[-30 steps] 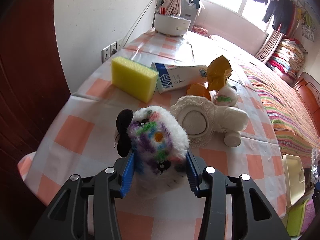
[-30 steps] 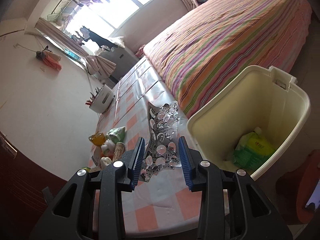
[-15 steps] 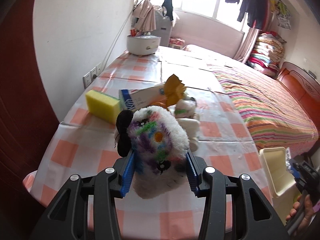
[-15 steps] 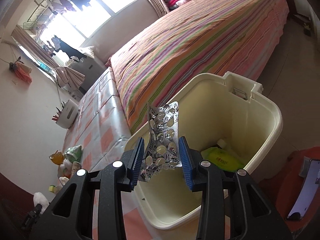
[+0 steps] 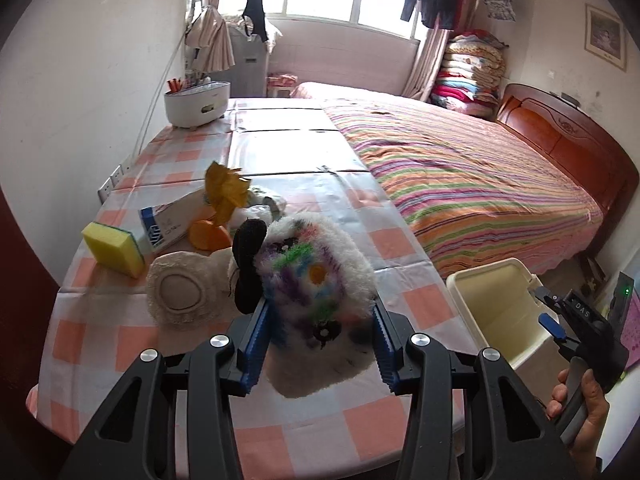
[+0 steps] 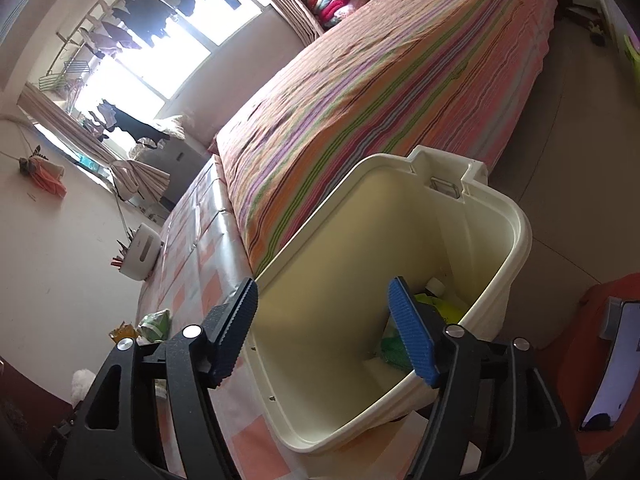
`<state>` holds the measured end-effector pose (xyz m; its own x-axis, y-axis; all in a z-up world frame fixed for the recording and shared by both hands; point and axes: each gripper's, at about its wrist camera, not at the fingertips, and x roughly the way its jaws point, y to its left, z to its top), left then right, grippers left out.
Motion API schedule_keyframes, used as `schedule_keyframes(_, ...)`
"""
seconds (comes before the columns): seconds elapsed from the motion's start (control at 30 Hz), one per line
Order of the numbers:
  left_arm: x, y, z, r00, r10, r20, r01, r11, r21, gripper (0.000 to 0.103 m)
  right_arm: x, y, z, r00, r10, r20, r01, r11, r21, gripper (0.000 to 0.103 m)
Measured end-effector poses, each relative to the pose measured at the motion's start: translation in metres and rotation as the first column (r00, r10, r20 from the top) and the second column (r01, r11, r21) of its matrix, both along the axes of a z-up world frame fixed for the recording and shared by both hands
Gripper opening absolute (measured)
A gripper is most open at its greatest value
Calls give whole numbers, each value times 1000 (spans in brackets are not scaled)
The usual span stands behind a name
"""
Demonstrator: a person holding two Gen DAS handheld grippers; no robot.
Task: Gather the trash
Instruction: 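Lower the white plush toy into the cream bin and open the left gripper, then move both grippers back toward the remaining items on the table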
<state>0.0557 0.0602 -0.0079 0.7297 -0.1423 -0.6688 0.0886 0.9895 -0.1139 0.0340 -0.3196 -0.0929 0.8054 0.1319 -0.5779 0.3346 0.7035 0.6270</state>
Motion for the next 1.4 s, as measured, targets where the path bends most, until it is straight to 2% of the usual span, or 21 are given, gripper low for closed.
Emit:
schedule_keyframes(0.13, 7, -34, 1, 995, -104, -12, 104, 995, 6, 44, -16, -5, 7, 999, 1, 37, -1, 1000, 19, 69)
schedule_keyframes(0.27, 14, -73, -1, 977, -212, -24, 213, 977, 6, 44, -41, -8, 14, 997, -26, 72, 28, 999, -21, 69)
schedule_keyframes(0.43, 31, -121, -11, 933, -354, -70, 352, 935, -45, 44, -79, -12, 15, 993, -72, 93, 78, 995, -59, 70)
schedule_keyframes(0.6, 45, -166, -19, 884, -457, -99, 452, 890, -64, 45, -107, -11, 15, 990, -108, 95, 119, 985, -121, 71)
schedule_keyframes(0.63, 46, -175, -21, 880, -464, -100, 461, 886, -56, 46, -111, -12, 16, 989, -111, 99, 123, 984, -128, 72)
schedule_keyframes(0.7, 50, -192, -25, 858, -503, -109, 501, 864, -44, 51, -116, -13, 18, 988, -117, 103, 131, 982, -138, 72)
schedule_keyframes(0.77, 53, -205, -29, 847, -520, -107, 520, 854, -34, 60, -120, -16, 19, 987, -120, 107, 135, 980, -143, 72)
schedule_keyframes(0.83, 56, -220, -33, 835, -540, -107, 543, 840, -6, 63, -122, -17, 20, 987, -122, 107, 137, 980, -144, 72)
schedule_keyframes(0.9, 55, -229, -35, 834, -544, -92, 548, 837, 19, 70, -122, -17, 20, 987, -118, 107, 133, 981, -144, 72)
schedule_keyframes(0.97, 51, -229, -33, 836, -544, -75, 547, 836, 39, 72, -123, -16, 21, 987, -113, 112, 129, 981, -145, 72)
schedule_keyframes(1.07, 40, -211, -26, 856, -516, -24, 516, 854, 66, 72, -120, -12, 23, 988, -99, 118, 116, 982, -151, 72)
schedule_keyframes(1.17, 13, -173, -16, 887, -448, 113, 431, 890, 147, 72, -116, -3, 25, 990, -61, 129, 80, 985, -154, 77)
schedule_keyframes(1.2, 4, -161, -14, 895, -419, 153, 391, 902, 180, 72, -114, 4, 26, 990, -45, 136, 66, 985, -158, 82)
schedule_keyframes(1.27, -17, -133, -13, 908, -363, 210, 314, 920, 233, 81, -109, 17, 28, 988, 2, 153, 23, 986, -164, 88)
schedule_keyframes(1.33, -39, -105, -17, 913, -319, 254, 249, 929, 273, 82, -102, 31, 31, 984, 46, 175, -16, 985, -169, 97)
schedule_keyframes(1.4, -55, -85, -25, 920, -295, 259, 202, 922, 332, 82, -93, 46, 32, 979, 101, 178, -72, 984, -166, 97)
